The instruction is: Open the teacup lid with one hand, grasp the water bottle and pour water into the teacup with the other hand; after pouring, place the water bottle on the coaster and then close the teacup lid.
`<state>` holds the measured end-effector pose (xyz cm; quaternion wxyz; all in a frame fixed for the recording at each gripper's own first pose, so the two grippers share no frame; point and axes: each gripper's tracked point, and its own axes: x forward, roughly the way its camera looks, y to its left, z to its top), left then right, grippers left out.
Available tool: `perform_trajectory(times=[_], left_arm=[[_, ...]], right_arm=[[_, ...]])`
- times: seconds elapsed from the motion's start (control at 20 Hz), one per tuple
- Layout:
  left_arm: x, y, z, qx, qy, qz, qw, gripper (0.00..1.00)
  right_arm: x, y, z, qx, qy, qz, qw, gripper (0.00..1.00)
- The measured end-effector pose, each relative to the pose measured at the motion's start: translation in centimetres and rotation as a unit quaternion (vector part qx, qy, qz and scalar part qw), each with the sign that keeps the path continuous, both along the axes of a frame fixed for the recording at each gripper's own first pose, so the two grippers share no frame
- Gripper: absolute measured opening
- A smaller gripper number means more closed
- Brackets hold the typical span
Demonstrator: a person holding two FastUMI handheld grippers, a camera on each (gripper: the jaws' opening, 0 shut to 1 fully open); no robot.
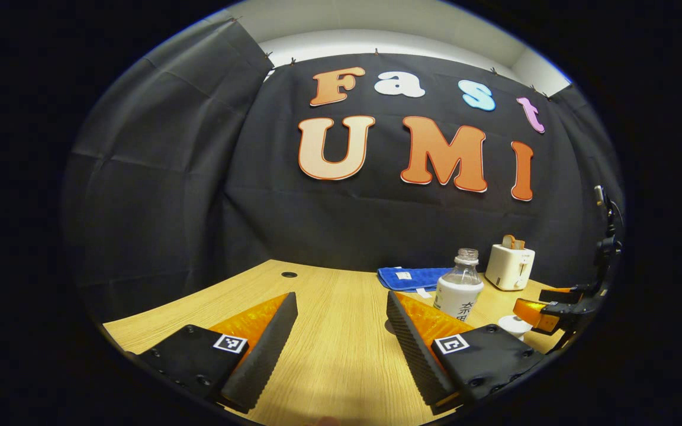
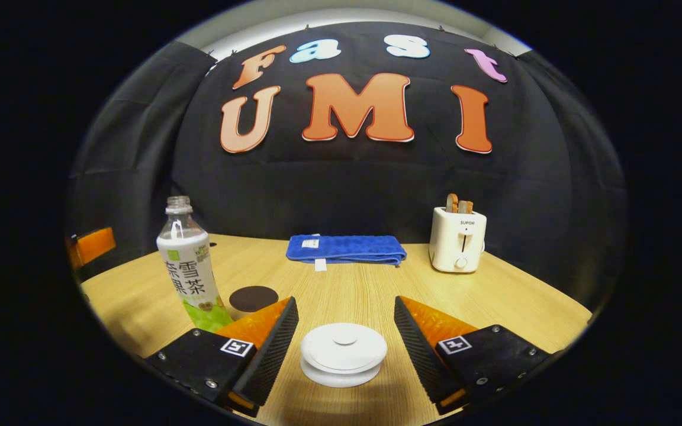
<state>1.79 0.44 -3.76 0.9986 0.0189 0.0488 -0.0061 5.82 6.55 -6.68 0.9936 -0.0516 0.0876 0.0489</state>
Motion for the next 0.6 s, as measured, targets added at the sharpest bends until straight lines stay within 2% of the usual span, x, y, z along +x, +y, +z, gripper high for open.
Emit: perform_trajectory(times=[0.2, 0.45, 0.5, 0.6], left_arm=[[0.1, 0.6, -0.1, -0.002, 0.001, 0.006, 1.0, 0.99], [0.2, 1.1, -0.6, -0.003, 0.006, 0.012, 1.0, 0.99], [0.2, 1.1, -0.6, -0.004, 0.007, 0.012, 1.0, 0.99], [0.3, 1.2, -0.8, -0.003, 0.007, 0.013, 1.0, 0.99]], right_arm=[[0.8, -0.1, -1.8, -0.003, 0.027, -0.007, 1.0, 0.82], [1.1, 0.2, -2.2, -0.009, 0.027, -0.009, 1.0, 0.61], [1.1, 0.3, -2.4, -0.009, 0.03, -0.009, 0.999, 0.5], [1.2, 0.4, -2.8, -0.008, 0.035, -0.009, 0.999, 0.42]])
